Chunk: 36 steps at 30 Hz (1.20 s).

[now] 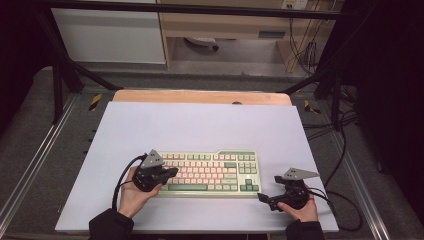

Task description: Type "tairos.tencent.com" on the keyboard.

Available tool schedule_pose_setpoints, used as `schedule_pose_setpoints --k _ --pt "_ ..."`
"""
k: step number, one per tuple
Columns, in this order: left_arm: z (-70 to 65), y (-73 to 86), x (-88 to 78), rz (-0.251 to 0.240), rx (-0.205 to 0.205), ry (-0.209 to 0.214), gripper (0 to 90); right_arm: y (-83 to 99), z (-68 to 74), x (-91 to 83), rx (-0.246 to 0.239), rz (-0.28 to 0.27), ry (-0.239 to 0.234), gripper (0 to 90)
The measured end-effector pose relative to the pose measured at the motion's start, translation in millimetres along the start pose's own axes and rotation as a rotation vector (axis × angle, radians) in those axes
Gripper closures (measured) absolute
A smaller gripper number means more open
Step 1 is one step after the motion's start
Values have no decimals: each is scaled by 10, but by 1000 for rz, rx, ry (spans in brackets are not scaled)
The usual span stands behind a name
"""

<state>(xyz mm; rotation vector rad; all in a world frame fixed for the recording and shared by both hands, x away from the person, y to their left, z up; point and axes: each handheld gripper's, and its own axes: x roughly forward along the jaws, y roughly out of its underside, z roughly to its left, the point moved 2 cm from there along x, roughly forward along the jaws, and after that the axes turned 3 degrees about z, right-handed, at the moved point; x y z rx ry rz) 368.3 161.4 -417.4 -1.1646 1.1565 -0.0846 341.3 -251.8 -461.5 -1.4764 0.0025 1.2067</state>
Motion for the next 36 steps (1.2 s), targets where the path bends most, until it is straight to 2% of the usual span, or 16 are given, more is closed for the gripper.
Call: schedule_pose_setpoints --k 10,26,36 --pt "-50 -115 190 4 1 -3 897 0 0 0 -2 -1 -1 4" --pt "-30 -96 390 33 9 -35 897 2 -1 -1 -4 0 0 4" --pt "-8 -74 423 37 9 -45 898 2 -2 -4 -6 -1 1 3"
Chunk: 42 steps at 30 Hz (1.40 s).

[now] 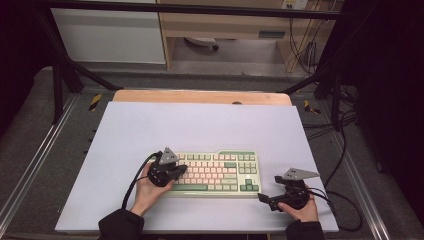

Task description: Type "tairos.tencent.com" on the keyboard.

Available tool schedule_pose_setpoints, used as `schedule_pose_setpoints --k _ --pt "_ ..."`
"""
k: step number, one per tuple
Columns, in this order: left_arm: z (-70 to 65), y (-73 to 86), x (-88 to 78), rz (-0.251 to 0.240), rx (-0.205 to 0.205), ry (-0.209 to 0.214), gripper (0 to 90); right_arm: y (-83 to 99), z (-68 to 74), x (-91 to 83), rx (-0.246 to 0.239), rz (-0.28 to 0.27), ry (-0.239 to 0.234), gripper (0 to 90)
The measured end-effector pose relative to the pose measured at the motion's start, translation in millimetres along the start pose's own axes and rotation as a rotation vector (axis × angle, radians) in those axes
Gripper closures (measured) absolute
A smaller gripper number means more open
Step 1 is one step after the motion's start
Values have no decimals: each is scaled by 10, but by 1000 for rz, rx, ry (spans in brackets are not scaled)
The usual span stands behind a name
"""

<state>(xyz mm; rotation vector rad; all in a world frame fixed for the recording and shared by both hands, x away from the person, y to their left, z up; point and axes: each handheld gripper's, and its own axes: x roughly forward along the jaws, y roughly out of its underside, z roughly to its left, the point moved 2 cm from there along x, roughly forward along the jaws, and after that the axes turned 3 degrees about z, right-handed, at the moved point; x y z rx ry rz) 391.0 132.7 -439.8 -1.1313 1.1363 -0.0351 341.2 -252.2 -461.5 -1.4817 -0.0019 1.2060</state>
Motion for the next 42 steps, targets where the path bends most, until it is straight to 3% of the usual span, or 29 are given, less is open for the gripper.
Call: schedule_pose_setpoints --k 16,31,42 --pt "8 16 -35 -12 1 2 898 3 3 5 0 4 0 3" --pt "43 81 -306 -36 13 13 898 4 4 1 -2 2 0 3" --pt "178 206 -503 -44 -6 -18 898 4 5 -2 -1 1 2 3"
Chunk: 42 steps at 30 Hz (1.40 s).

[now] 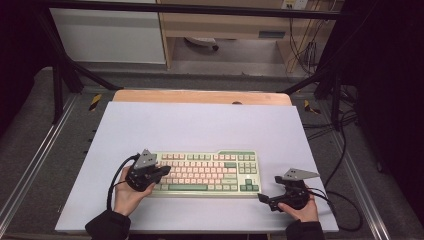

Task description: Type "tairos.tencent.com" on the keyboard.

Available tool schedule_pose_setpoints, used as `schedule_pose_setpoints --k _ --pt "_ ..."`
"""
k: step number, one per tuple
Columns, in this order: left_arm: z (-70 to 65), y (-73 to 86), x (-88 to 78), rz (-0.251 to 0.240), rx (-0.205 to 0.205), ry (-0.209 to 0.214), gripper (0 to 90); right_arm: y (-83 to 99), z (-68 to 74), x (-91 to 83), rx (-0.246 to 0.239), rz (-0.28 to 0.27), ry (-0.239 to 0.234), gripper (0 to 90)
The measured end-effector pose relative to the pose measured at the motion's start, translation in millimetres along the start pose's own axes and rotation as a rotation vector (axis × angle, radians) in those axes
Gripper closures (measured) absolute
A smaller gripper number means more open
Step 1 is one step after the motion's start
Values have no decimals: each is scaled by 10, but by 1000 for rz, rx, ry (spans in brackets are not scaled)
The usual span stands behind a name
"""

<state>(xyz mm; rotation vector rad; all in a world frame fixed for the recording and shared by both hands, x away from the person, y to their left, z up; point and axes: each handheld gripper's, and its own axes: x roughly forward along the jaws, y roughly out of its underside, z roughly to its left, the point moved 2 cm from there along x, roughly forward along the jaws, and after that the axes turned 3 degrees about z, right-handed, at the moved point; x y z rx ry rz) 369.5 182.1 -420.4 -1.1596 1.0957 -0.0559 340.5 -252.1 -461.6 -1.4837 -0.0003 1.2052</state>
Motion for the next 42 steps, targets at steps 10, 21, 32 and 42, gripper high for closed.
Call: schedule_pose_setpoints --k 10,21,32,42 --pt "92 137 -30 20 -18 -16 898 1 2 1 1 3 -1 3" --pt "143 189 7 35 -29 -25 898 1 1 0 -1 1 -1 3" --pt "150 220 33 48 -28 -31 898 2 3 1 -1 0 -2 3" --pt "145 251 53 46 -21 -38 898 2 6 2 -4 -1 -3 3"
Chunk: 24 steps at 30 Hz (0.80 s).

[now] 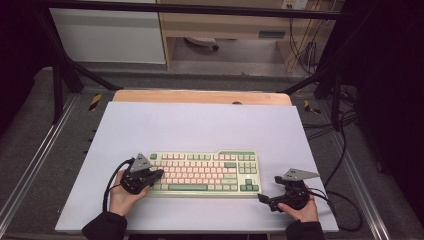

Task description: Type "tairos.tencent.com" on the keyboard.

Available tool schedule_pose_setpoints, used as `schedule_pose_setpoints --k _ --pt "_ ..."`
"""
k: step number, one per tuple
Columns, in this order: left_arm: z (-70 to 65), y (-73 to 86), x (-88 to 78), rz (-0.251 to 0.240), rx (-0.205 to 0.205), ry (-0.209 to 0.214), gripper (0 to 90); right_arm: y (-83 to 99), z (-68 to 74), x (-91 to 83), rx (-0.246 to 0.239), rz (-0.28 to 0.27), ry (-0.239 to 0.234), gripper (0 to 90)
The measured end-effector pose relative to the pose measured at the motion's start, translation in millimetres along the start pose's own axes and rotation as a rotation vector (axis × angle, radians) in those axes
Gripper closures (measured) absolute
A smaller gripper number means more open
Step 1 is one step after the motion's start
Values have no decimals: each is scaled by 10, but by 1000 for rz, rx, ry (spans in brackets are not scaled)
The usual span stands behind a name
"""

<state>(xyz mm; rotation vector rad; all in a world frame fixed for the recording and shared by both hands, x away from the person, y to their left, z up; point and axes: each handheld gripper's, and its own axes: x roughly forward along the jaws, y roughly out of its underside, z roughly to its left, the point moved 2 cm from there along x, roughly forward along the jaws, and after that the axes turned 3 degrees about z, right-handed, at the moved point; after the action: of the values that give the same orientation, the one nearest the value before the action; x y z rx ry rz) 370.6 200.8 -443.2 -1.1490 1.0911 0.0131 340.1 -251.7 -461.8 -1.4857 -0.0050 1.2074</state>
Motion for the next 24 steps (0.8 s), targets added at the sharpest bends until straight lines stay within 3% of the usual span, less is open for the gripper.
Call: schedule_pose_setpoints --k 13,17,24 --pt "-2 11 -105 -35 -11 13 898 -47 36 -18 8 -17 8 2" --pt "-9 13 -126 -42 -8 16 898 -111 101 -22 -16 -20 7 6" --pt "-6 16 -129 -45 -9 16 898 -269 264 1 -41 -42 -5 156"
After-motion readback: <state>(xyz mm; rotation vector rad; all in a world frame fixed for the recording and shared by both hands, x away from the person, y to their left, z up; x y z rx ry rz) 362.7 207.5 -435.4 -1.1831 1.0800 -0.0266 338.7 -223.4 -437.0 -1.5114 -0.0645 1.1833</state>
